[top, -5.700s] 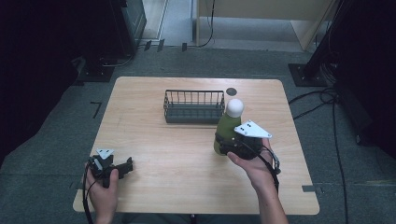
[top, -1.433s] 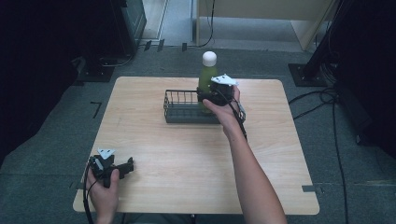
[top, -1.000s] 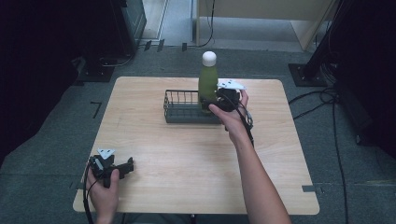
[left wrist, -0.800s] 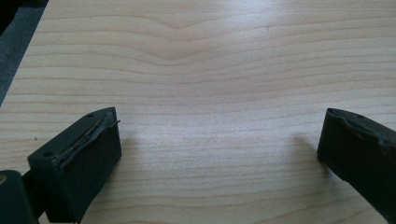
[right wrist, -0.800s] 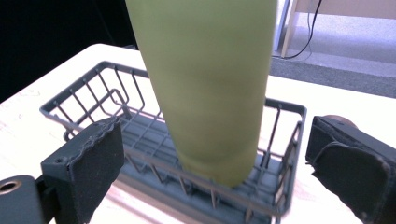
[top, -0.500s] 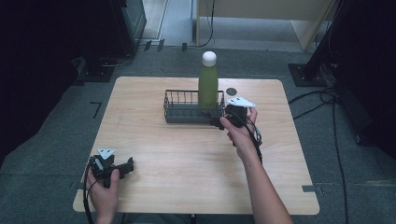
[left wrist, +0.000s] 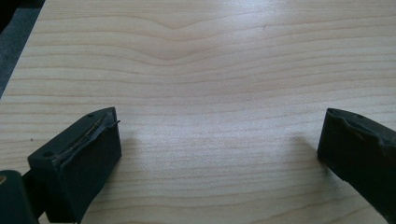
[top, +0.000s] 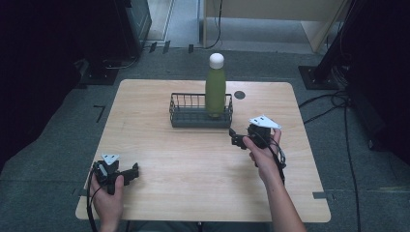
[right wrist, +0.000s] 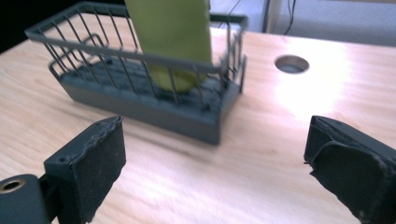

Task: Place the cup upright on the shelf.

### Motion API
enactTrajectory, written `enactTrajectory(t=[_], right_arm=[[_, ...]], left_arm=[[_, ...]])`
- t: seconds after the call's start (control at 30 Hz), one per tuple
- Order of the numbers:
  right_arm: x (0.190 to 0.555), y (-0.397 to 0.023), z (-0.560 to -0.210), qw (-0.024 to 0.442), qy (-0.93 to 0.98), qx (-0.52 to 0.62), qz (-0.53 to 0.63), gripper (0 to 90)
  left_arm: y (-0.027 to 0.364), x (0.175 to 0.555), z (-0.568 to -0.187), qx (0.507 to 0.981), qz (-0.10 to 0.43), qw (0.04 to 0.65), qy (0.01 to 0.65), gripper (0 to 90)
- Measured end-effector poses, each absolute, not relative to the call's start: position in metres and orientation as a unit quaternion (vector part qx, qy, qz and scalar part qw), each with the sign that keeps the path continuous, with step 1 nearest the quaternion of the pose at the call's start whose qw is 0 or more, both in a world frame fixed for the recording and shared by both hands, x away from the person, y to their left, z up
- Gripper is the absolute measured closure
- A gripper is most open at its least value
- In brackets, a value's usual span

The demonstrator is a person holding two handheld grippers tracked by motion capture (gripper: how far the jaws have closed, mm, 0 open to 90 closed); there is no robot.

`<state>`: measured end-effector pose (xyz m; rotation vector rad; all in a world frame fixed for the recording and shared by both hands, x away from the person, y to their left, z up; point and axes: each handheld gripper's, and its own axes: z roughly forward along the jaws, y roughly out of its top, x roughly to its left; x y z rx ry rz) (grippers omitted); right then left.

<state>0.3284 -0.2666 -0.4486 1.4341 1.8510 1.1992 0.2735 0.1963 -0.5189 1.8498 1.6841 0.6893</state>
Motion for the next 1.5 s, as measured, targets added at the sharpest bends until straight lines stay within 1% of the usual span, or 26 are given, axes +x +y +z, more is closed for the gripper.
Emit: enactTrajectory(t=[0.13,0.3,0.47,1.07,1.17,1.33,1.5], right_arm=[[0.314,-0.285,-0.459,0.245,0.668,0.547,0.442,6.0],[0.303,-0.297,-0.465,0.242,0.664,0.557,0.437,6.1],[0.286,-0.315,-0.480,0.238,0.660,0.572,0.424,6.3],[0.243,-0.374,-0.517,0.249,0.643,0.619,0.376,6.5],[0.238,-0.379,-0.519,0.254,0.641,0.622,0.370,5.4],[0.226,-0.392,-0.525,0.256,0.638,0.635,0.353,1.0],[0.214,-0.405,-0.526,0.253,0.638,0.648,0.331,0.5]], left_arm=[[0.196,0.274,-0.519,0.686,0.256,0.270,0.625,0.0],[0.196,0.274,-0.519,0.686,0.256,0.270,0.625,0.0],[0.196,0.273,-0.519,0.686,0.256,0.270,0.625,0.0],[0.196,0.274,-0.519,0.686,0.256,0.270,0.625,0.0],[0.196,0.274,-0.519,0.685,0.256,0.270,0.626,0.0],[0.196,0.274,-0.519,0.685,0.256,0.270,0.626,0.0],[0.196,0.274,-0.519,0.686,0.256,0.269,0.626,0.0]])
